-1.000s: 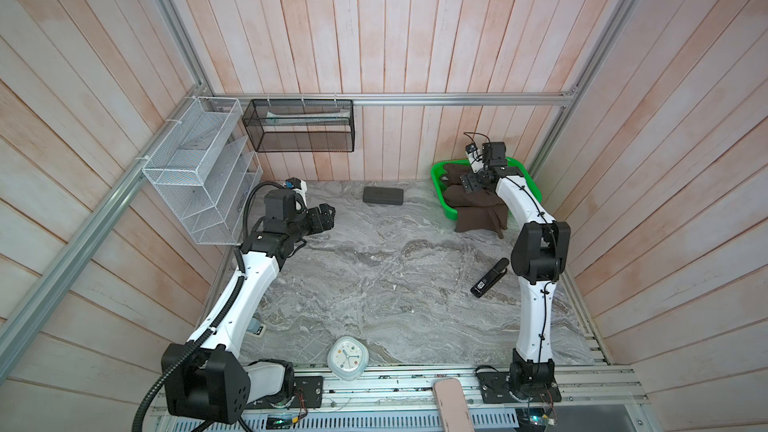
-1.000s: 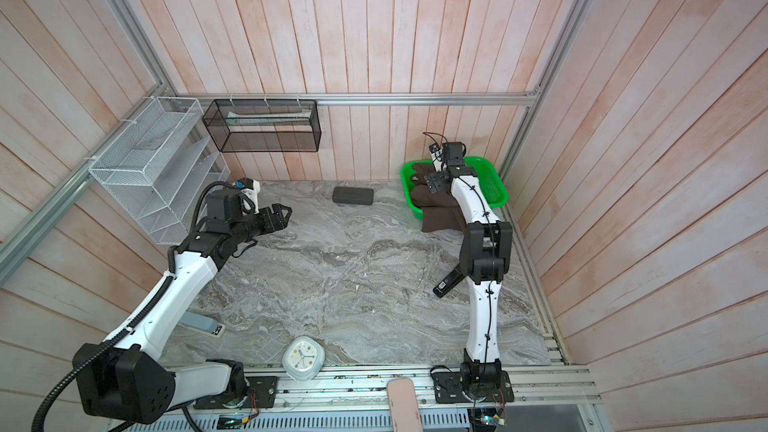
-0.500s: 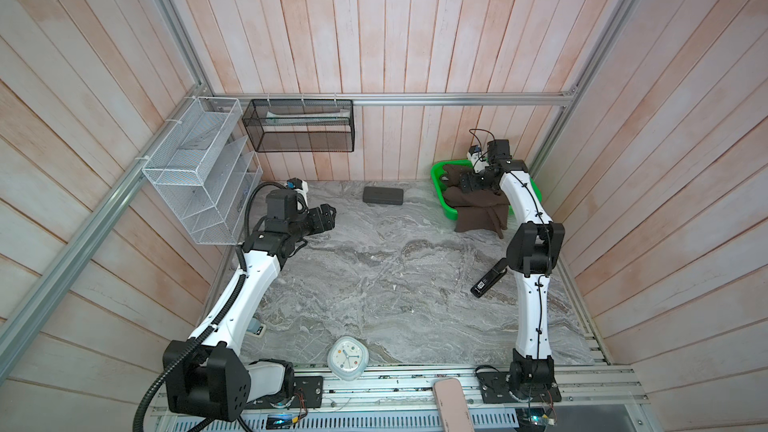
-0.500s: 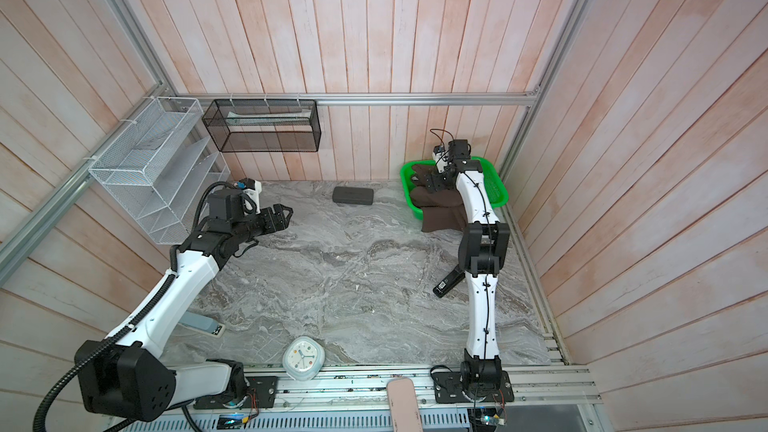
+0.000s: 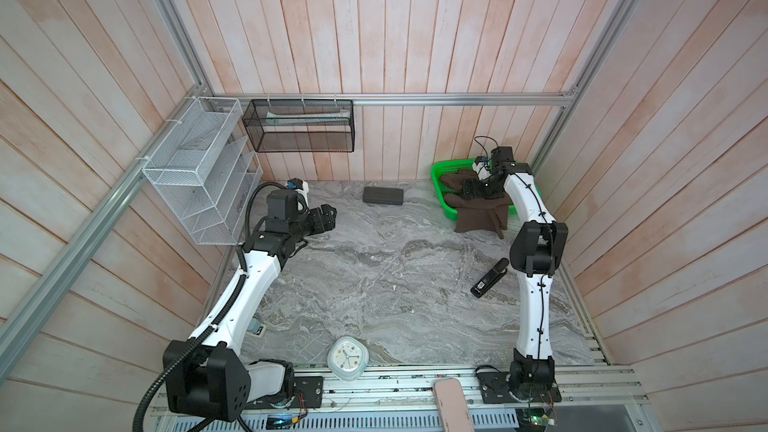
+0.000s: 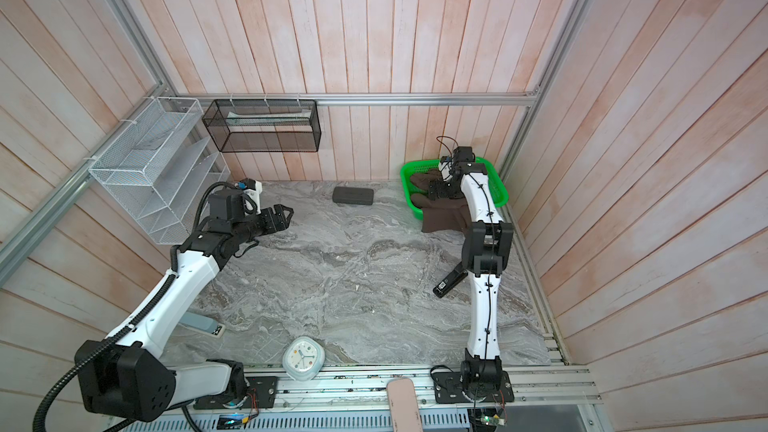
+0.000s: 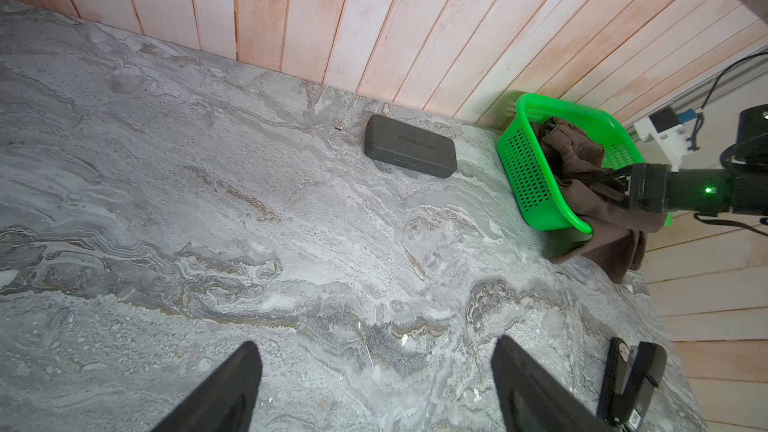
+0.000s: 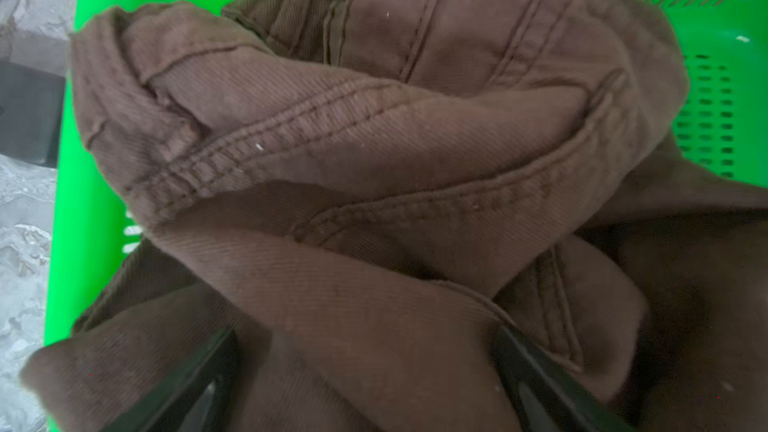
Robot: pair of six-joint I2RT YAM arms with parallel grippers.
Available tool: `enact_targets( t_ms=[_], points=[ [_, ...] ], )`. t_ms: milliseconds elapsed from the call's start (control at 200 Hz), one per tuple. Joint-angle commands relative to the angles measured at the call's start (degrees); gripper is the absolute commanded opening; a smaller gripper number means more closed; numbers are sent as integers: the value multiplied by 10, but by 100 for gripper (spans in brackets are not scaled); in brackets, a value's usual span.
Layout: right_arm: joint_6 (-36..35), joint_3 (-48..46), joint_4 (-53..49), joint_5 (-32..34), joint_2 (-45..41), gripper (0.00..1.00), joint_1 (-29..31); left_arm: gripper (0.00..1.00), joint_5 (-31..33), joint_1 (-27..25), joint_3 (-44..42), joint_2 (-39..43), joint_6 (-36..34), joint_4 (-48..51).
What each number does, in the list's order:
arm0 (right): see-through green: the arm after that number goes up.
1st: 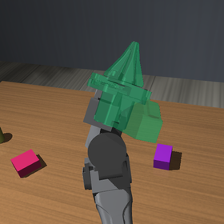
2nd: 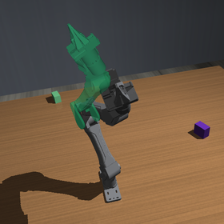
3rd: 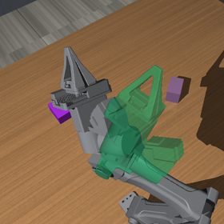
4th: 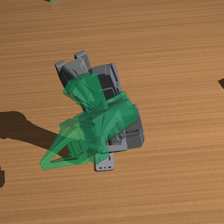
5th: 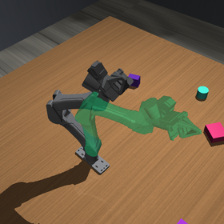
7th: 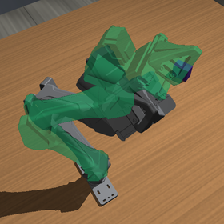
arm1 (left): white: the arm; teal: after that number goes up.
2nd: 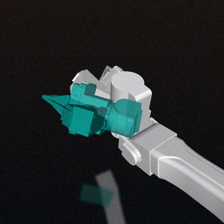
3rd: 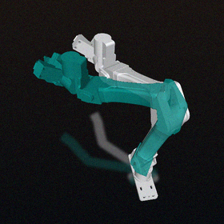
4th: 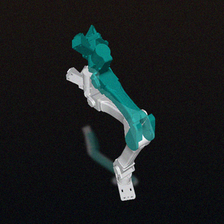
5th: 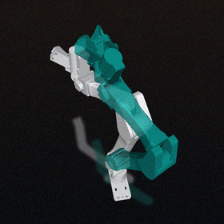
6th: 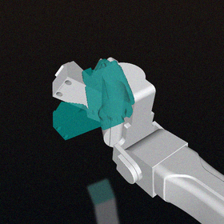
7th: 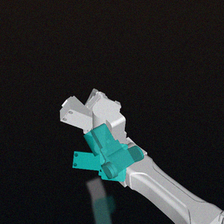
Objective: Fold and stack the trousers
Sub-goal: 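Close the right gripper on the brown trousers' waistband in the basket, then lift the trousers out of the basket and drop them onto the table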
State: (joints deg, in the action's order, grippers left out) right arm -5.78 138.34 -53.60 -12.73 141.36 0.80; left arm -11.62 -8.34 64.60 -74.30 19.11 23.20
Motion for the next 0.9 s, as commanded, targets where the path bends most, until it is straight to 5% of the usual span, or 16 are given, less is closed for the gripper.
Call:
enact_targets(
  t_ms=[0,195,390,545,765,895],
  points=[
    [0,-10,-40,20,-2,98,8,89,6,-3,-9,2,1,-3],
    [27,19,-36,83,65,98,11,89,10,-6,-12,-2,0,-7],
    [66,68,-31,110,137,86,10,89,15,-6,-15,-3,-2,-7],
    [89,95,-23,110,159,64,10,89,18,-7,-18,-2,-1,-6],
    [130,146,-10,86,138,2,17,89,17,-10,-16,2,2,-4],
    [146,118,101,42,34,0,35,89,18,-12,-11,18,4,5]
  ],
)
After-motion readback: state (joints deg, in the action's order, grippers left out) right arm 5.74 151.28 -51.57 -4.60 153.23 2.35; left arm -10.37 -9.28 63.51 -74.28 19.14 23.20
